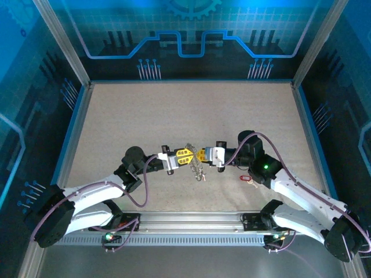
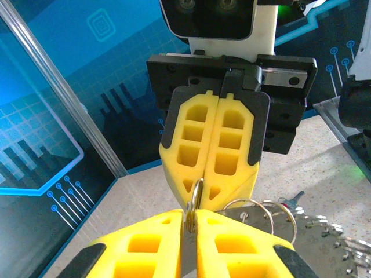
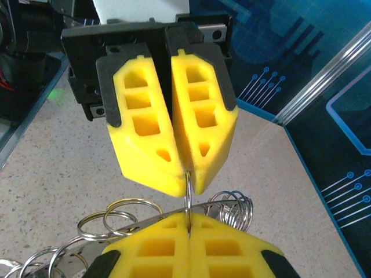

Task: Put the keys on the keyring

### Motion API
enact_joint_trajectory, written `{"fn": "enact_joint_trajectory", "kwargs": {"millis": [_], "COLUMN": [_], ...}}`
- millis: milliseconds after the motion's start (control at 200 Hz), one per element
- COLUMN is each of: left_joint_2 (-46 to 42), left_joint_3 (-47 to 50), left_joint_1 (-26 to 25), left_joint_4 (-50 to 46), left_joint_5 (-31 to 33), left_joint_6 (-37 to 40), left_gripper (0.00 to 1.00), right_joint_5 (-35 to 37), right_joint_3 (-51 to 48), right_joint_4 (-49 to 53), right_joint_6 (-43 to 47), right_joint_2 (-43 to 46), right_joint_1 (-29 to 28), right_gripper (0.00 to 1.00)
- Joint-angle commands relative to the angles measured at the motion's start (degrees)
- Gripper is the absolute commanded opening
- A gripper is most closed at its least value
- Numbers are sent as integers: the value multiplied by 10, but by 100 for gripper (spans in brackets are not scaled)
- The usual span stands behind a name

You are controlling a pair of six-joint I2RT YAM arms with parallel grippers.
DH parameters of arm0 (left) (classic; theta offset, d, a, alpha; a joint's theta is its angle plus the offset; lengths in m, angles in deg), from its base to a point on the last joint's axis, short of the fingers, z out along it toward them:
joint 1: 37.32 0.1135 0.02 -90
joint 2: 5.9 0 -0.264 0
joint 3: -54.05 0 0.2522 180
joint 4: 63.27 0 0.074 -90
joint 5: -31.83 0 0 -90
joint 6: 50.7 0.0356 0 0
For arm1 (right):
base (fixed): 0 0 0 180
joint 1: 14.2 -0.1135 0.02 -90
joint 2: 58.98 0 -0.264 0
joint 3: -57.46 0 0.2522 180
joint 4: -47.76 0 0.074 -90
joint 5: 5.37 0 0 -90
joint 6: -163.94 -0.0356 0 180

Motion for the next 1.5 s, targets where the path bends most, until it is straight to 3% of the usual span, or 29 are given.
{"fn": "enact_joint_trajectory", "kwargs": {"millis": [0, 961, 1431, 1496], "left_joint_2": [6, 18, 14, 13], "left_joint_3": [-11, -32, -24, -19], "left_joint_1": [-2, -2, -2, -2], "left_joint_4": [0, -55, -73, -62], "left_joint_5": [-1, -6, 20, 34], "left_joint_6": [-5, 16, 31, 28], "left_gripper": [14, 13, 0, 0], "right_joint_5": [9, 35, 36, 38], "right_joint_3": [16, 48, 37, 29], "right_joint_4": [16, 65, 47, 34], "right_joint_6": [9, 32, 25, 13], "right_joint_2": [5, -26, -17, -13], "right_joint_1": [-7, -22, -22, -17], "right_gripper": [0, 0, 0, 20]}}
